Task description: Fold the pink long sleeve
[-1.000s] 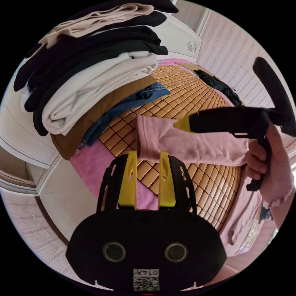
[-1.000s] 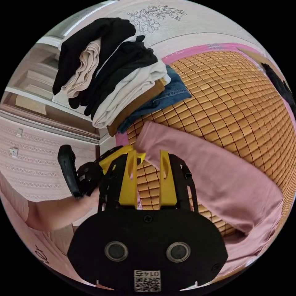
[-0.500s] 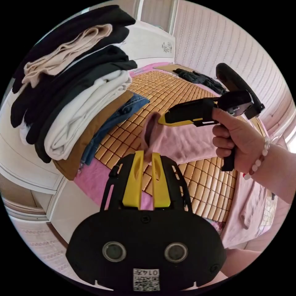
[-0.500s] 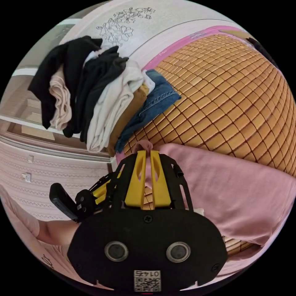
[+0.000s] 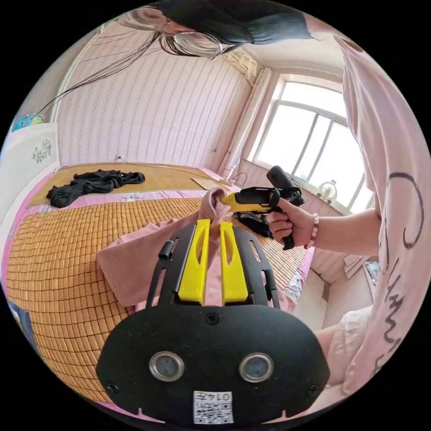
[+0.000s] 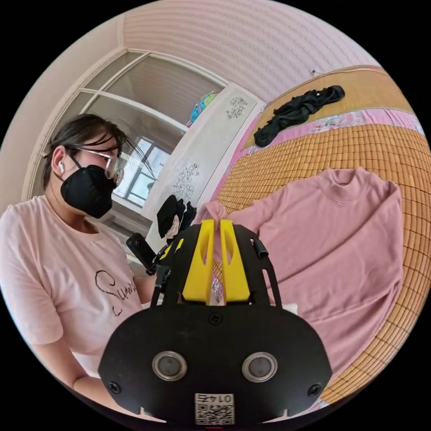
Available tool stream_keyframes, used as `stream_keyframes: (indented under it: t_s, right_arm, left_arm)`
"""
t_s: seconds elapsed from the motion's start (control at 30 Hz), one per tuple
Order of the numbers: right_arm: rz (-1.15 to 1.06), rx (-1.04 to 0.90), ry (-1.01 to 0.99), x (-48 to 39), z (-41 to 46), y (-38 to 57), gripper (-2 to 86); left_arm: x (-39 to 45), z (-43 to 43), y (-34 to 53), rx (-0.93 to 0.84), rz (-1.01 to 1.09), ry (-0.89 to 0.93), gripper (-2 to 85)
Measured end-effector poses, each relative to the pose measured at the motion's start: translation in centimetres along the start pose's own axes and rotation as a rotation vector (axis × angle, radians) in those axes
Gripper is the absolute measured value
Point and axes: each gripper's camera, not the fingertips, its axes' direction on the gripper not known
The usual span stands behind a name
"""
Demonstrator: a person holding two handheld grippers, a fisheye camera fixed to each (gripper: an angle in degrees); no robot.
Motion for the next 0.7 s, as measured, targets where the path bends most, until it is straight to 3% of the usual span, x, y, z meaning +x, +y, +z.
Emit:
stream_keyframes:
  t_s: [0.07, 0.27, 0.47, 0.57, 0.7]
  right_arm:
    - [0.042, 0.064, 0.059, 0.0, -5.0, 2.8, 1.2]
    - [0.226, 0.071, 0.123, 3.8, -9.8, 10.0, 1.3]
    - [0.442, -0.12, 0.278, 9.5, -8.0, 16.6, 1.3]
    - [0.613, -0.181, 0.482, 11.5, -8.3, 20.6, 1.0]
    - [0.688, -0.158, 0.507, 12.7, -9.2, 21.8, 1.0]
  left_arm:
    - [1.9, 2.3, -1.3, -0.02, 0.032, 0.137, 4.5]
    - [4.6, 7.2, -1.6, -0.221, 0.116, 0.315, 4.5]
    - [4.3, 12.0, 1.4, -0.514, 0.136, 0.345, 5.4]
    - [2.8, 12.4, 1.7, -0.567, 0.035, 0.35, 6.2]
    - [-2.1, 12.3, 1.3, -0.614, -0.079, 0.219, 7.1]
